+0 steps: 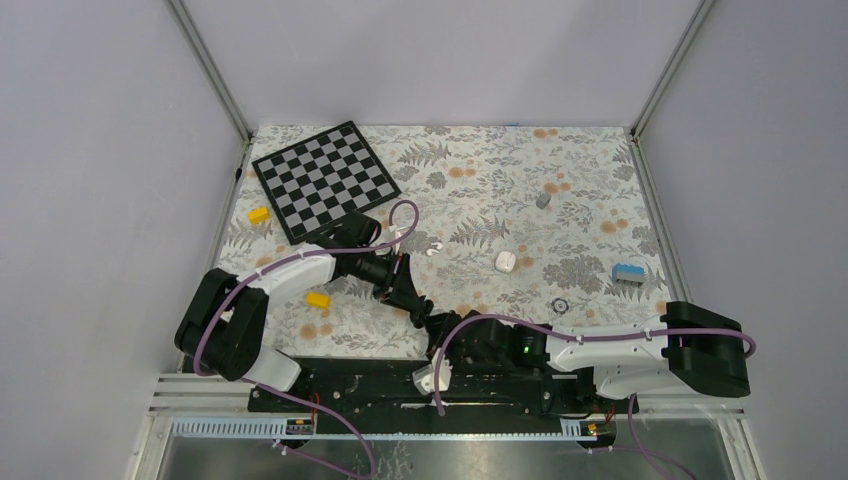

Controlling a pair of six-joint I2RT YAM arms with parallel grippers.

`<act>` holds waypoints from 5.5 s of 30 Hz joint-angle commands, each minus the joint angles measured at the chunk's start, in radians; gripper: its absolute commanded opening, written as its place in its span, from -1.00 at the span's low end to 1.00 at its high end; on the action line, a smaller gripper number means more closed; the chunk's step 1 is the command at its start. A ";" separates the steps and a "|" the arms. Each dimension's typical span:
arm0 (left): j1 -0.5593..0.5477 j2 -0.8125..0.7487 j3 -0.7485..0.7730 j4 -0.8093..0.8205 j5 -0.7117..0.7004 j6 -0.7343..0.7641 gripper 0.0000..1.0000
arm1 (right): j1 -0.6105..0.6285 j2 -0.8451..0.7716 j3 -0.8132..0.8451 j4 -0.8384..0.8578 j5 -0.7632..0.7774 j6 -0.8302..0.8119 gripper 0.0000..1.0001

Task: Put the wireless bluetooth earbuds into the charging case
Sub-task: Place the earbud in the charging case, then place the charging case at the center of the board, then pick up the charging case at the center of the board.

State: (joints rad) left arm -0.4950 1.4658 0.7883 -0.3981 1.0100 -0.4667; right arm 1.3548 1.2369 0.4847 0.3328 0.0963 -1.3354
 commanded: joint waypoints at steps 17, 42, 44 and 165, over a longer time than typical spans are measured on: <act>-0.028 -0.060 0.008 0.001 0.093 -0.015 -0.83 | 0.023 0.041 0.032 -0.065 0.054 -0.079 -1.00; -0.028 -0.028 0.038 -0.037 0.072 0.014 -0.85 | 0.039 -0.038 -0.004 -0.023 0.077 0.010 -0.31; -0.028 -0.027 0.038 -0.038 0.073 0.014 -0.84 | 0.041 -0.047 -0.006 -0.032 0.083 0.025 -0.29; 0.018 -0.273 0.128 -0.013 -0.745 -0.085 0.59 | -0.863 0.389 0.447 -0.532 0.010 2.003 0.01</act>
State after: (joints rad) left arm -0.4706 1.2087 0.9283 -0.4530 0.2821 -0.5480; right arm 0.4797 1.6386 0.9283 -0.2478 0.1307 0.6388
